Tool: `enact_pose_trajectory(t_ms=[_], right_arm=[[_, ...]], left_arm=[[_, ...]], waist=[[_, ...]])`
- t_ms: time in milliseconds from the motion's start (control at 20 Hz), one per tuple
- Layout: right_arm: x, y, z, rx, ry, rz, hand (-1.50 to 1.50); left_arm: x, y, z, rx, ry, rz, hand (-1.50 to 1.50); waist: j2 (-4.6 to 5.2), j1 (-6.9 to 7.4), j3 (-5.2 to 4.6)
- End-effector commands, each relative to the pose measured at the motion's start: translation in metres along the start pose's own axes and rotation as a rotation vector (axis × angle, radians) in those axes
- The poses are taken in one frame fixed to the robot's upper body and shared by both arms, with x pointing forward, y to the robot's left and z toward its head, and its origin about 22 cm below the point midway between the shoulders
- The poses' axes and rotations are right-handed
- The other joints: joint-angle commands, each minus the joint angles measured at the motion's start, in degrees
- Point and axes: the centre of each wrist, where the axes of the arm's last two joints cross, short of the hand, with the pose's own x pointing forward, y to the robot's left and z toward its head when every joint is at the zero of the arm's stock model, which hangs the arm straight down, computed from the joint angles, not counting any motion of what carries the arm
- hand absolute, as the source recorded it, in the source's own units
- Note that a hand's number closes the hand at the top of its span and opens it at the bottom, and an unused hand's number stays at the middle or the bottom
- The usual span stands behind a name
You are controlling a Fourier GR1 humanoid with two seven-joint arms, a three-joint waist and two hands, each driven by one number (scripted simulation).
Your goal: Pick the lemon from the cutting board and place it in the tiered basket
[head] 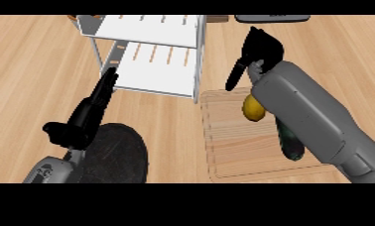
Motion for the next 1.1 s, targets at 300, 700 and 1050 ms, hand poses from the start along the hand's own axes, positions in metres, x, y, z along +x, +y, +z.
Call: enact_pose_trajectory(t_ms=[300, 700, 1050], right_arm=[[0.0, 0.025, -0.009, 0.092, 0.309, 0.031, -1.5], [-0.032, 0.047, -0.012, 0.079, 0.348, 0.028, -1.5], [-0.061, 0.072, -0.021, 0.111, 0.403, 0.014, -1.5]], left_arm=[[-0.032, 0.001, 0.02, 0.01, 0.125, 0.012, 0.0], [-0.021, -0.004, 0.009, 0.004, 0.107, 0.002, 0.0], [-0.013, 0.001, 0.003, 0.0, 0.115, 0.018, 0.0]], waist=[[0.79, 0.05, -0.48], [0.63, -0.62, -0.41], [0.83, -0.15, -0.37]])
